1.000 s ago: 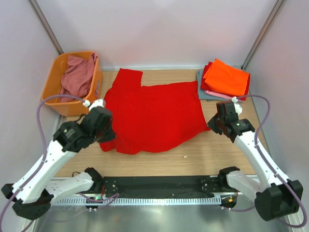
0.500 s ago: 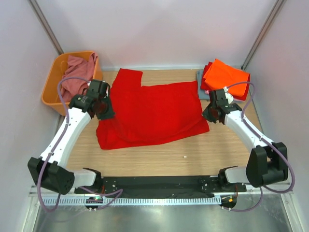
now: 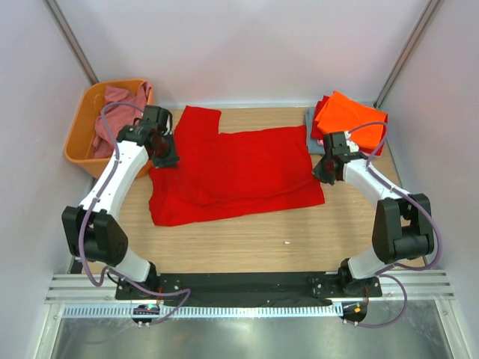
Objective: Fold and stack the t-shirts
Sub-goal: Fold the tshirt
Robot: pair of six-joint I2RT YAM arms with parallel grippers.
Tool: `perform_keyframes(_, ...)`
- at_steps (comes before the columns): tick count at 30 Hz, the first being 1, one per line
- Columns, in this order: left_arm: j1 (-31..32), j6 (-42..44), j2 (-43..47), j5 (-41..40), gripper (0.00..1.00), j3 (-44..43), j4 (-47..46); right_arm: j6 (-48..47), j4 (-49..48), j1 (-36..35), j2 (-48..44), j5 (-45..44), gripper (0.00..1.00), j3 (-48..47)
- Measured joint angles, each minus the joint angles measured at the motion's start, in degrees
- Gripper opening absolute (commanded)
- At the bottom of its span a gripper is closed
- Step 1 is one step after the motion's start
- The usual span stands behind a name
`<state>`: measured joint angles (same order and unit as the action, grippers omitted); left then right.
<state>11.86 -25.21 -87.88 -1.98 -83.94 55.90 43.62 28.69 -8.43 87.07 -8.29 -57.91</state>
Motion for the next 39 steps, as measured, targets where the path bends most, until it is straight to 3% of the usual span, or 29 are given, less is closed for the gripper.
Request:
perform_keyframes(20, -2.5, 0.7, -9.7, -5.4, 0.0, -4.7, -0.6, -1.5, -2.5, 1.6, 13.3, 1.5, 0.01, -6.7)
perform_keyframes(22, -2.6, 0.7, -11.8, -5.6, 0.01, -5.2, -0.8, -1.7, -2.8, 1.6, 15.1, 1.8, 0.16, -7.6)
perform_keyframes(23, -2.7, 0.7, -12.9, -5.9, 0.05, -5.4, -0.9, -1.7, -2.9, 1.6, 15.8, 1.9, 0.47, -8.0)
perform_keyframes(24, -2.7, 0.6, -14.2, -6.1, 0.2, -5.7, -0.9, -1.7, -3.0, 1.7, 16.7, 2.1, 0.66, -8.5)
perform_keyframes(26, -2.8, 0.8, -16.7, -6.4, 0.56, -6.8, -0.7, -2.8, -3.0, 1.8, 17.9, 2.5, 0.95, -9.4)
perform_keyframes(27, -2.9, 0.9, -18.3, -6.5, 0.72, -7.9, -0.3, -2.9, -3.0, 1.8, 18.3, 2.7, 0.99, -10.0)
perform_keyframes(30, -3.1, 0.0, -20.6, -6.5, 0.91, -10.1, -0.1, -4.5, -3.0, 1.9, 17.9, 2.7, 0.99, -11.9)
perform_keyframes(35, -2.6, -1.1, -15.2, -7.0, 0.96, -8.8, 0.3, -6.3, -1.6, 1.9, 10.0, 0.4, 1.0, -9.6)
perform_keyframes(39, -2.1, -3.6, -1.2, -6.8, 0.93, 1.3, -2.0, -6.6, -1.8, 2.2, -3.0, 0.5, 1.0, -1.8)
